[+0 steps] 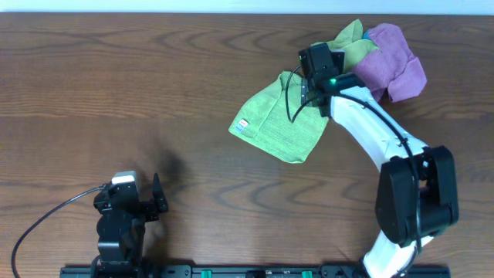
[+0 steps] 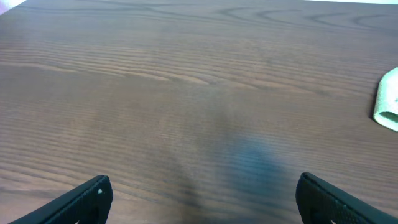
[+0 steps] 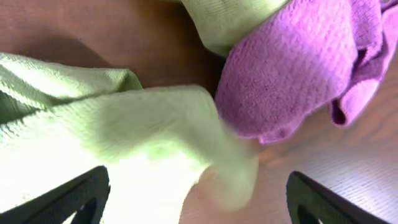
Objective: Fold the cloth
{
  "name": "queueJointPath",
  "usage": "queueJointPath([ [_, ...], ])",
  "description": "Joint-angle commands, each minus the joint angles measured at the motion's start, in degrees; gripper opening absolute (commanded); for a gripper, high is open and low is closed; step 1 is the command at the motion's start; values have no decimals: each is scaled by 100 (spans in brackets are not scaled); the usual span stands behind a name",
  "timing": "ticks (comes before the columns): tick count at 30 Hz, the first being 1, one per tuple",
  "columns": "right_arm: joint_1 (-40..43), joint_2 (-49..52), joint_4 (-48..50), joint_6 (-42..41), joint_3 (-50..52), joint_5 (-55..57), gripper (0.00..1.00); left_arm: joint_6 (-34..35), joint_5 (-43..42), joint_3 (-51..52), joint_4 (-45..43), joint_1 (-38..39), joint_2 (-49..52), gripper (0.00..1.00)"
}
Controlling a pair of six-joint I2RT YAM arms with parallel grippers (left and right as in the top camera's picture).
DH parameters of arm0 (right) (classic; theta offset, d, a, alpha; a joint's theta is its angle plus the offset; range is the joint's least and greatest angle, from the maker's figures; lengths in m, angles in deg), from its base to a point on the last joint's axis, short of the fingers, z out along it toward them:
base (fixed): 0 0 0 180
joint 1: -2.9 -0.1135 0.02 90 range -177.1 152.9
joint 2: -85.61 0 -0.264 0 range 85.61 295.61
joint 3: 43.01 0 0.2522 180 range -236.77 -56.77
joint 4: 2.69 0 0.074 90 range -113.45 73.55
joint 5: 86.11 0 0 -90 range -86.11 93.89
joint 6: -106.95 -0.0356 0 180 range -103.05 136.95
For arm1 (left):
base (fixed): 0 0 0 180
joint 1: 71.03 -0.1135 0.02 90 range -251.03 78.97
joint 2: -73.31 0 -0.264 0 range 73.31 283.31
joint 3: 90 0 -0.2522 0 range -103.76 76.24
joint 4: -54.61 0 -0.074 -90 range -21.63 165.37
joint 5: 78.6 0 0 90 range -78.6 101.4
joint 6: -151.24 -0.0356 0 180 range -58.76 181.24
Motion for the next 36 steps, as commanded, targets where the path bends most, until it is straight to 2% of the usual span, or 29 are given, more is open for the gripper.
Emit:
queueJointPath([
  [1, -127, -291, -321, -87, -409, -251, 93, -59, -166, 83, 61, -35, -33, 96],
  [6, -199, -745, -1034, -319, -619, -1578, 96, -50, -164, 83, 15, -35, -33, 96],
  [9, -199, -741, -1187, -291, -573, -2555, 94, 160, -675, 81, -37, -35, -31, 96],
  [13, -214, -590, -1152, -256, -446, -2848, 94, 789, -1231, -170, -33, -35, 162, 95],
  [18, -210, -570, -1167, -256, -444, -2865, 93, 970, -1307, -1445, 584, -35, 1683, 95],
  [20, -184, -570, -1211, -219, -444, -2924, 96, 970, -1394, -2310, 938, -33, 2723, 95],
  [26, -133, -570, -1486, -13, -444, -3259, 95, 898, -2669, -5064, 2286, 33, 5722, 95],
  [29, -133, -570, -1585, -15, -444, -3307, 94, 1193, -3591, -5812, 2337, 55, 6878, 96],
  [31, -133, -570, -1628, -17, -444, -3327, 93, 1534, -4238, -5873, 2149, 55, 7379, 95],
  [34, -133, -570, -1700, -15, -444, -3342, 93, 2100, -4767, -5871, 1646, 81, 7917, 95],
  [36, -133, -570, -1731, -15, -444, -3342, 93, 2627, -4835, -5871, 1231, 142, 8308, 95],
])
